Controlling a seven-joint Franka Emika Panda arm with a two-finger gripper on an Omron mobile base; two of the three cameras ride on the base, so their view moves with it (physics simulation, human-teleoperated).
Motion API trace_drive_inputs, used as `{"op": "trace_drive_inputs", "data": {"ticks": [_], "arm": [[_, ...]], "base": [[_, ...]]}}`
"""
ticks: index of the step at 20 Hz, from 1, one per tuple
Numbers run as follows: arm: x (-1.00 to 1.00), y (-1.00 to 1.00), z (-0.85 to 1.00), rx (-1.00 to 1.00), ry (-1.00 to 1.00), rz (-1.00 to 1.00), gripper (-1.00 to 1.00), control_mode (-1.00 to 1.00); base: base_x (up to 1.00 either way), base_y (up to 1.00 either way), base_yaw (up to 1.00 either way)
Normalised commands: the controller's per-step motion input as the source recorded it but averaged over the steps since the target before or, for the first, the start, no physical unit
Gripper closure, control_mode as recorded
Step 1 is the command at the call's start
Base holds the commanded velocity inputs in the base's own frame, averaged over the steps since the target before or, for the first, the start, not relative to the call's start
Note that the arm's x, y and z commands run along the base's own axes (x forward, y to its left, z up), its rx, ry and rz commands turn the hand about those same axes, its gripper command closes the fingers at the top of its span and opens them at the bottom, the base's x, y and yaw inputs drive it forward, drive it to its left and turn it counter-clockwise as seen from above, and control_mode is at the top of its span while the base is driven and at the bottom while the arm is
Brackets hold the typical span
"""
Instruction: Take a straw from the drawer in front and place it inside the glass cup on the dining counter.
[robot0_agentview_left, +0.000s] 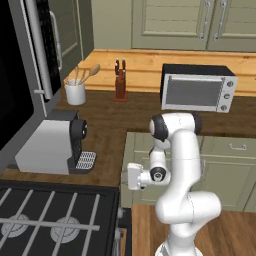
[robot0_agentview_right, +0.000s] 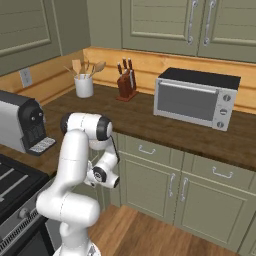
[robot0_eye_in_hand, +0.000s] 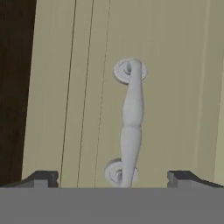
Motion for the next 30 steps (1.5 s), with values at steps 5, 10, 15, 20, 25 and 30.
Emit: {"op": "trace_drive_inputs", "data": {"ticks": [5, 10, 15, 20, 25, 30], "arm": [[0.15, 0.01, -0.29, -0.07, 0.01, 0.0, -1.0, -1.0], [0.38, 0.0, -0.18, 0.0, 0.0, 0.0, -1.0, -1.0], [0.39, 0.05, -0.2, 0.0, 0.0, 0.0, -1.0, -1.0], [0.05, 0.37, -0.08, 0.0, 0.0, 0.0, 1.0, -1.0], [-0.24, 0.06, 0.0, 0.0, 0.0, 0.0, 1.0, -1.0], [-0.44, -0.63, 0.0, 0.0, -0.04, -0.05, 1.0, -1.0]], "base": [[0.0, 0.0, 0.0], [0.0, 0.0, 0.0], [0.0, 0.0, 0.0], [0.0, 0.0, 0.0], [0.0, 0.0, 0.0], [0.0, 0.0, 0.0]]}}
